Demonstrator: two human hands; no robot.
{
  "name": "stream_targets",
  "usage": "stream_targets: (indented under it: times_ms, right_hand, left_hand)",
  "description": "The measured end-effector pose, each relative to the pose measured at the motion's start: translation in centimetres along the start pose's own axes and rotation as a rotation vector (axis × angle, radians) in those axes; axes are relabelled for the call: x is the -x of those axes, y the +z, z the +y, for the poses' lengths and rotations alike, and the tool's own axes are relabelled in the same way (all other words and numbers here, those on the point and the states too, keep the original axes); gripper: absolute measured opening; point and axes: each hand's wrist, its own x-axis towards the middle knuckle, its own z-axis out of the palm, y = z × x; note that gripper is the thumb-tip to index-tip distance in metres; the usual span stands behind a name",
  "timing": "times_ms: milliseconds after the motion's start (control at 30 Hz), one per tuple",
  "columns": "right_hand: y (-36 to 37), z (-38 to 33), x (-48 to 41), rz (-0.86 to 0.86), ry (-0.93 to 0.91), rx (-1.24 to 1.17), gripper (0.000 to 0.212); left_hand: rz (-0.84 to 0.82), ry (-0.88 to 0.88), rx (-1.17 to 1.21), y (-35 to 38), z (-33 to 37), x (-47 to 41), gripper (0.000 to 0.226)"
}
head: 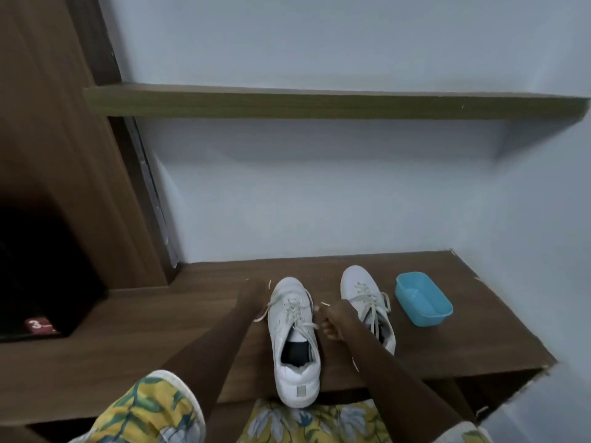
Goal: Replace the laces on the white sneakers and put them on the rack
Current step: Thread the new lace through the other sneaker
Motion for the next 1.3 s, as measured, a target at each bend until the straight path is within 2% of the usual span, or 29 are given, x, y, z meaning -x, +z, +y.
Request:
stream_targets:
  times_ms: [33, 100, 233, 333, 433, 500, 567, 667, 767, 900, 1000, 1133, 1200, 1267, 1300]
  right_hand:
    - [0.2, 0.1, -0.1, -0.033, 0.039, -0.007, 0.032]
    - [0.6, 0.0, -0.1, -0.089, 0.114, 0.026, 0.044]
    - [1.2, 0.1, 0.0, -0.174, 0.209, 0.023, 0.047]
    - [0.9, -0.2, 0.4, -0.217, 0.265, -0.295, 0.031]
    - [0.9, -0.2, 1.0, -0.25, 0.257, -0.606, 0.023]
    - [1.4, -0.4, 0.9, -0.212, 0.212, -0.646, 0.023]
    - [1.9, -0.8, 1.2, -0.159, 0.13, -0.523, 0.024]
    - [2.1, -1.2, 1.5, -0.083, -0.032, -0.368, 0.021]
    - [2.1, -1.5, 1.7, 0.024, -0.261, -0.19, 0.009]
    - [3.0, -2.4, 1.3, 0.141, -0.472, 0.168, 0.016]
    - [4.0, -2.9, 0.2, 0.142, -0.535, 0.276, 0.017]
    - [4.7, -4.4, 0.9, 0.125, -0.609, 0.405, 0.019]
    - [4.9, -4.9, 1.1, 0.102, -0.629, 0.506, 0.019]
    - [5.1, -5.3, 1.0, 0.051, -0.61, 0.534, 0.014]
    - [5.1, -5.3, 0.9, 0.025, -0.591, 0.519, 0.013]
  left_hand:
    - [-0.077, -0.02, 0.023, 0.6, -0.2, 0.1, 0.026]
    - [-0.194, -0.168, 0.213, 2.1, -0.5, 0.3, 0.034]
    - [-0.238, -0.241, 0.486, 3.0, 0.1, 1.0, 0.032]
    - [-0.261, -0.229, 0.672, 3.4, -0.2, 1.6, 0.025]
    - [-0.271, -0.129, 0.747, 4.1, -0.7, 1.6, 0.031]
    - [-0.264, -0.107, 0.766, 4.2, -1.1, 2.3, 0.027]
    - [-0.23, -0.068, 0.745, 4.5, -1.4, 2.7, 0.026]
    - [-0.096, -0.007, 0.777, 5.3, -1.7, 2.5, 0.011]
    - [-0.03, -0.076, 0.804, 5.9, -1.4, 1.8, 0.032]
    - [-0.062, -0.105, 0.708, 5.9, -1.0, 1.2, 0.031]
    - [-0.065, -0.096, 0.617, 5.8, -0.5, 1.2, 0.038]
    - [-0.064, -0.056, 0.651, 5.5, 0.1, 1.4, 0.027]
    - [-0.048, -0.065, 0.758, 5.6, 0.0, 1.6, 0.043]
    - [-0.019, -0.032, 0.754, 6.3, -0.3, 1.5, 0.061]
    - [-0.029, -0.043, 0.757, 6.5, -0.2, 1.6, 0.06]
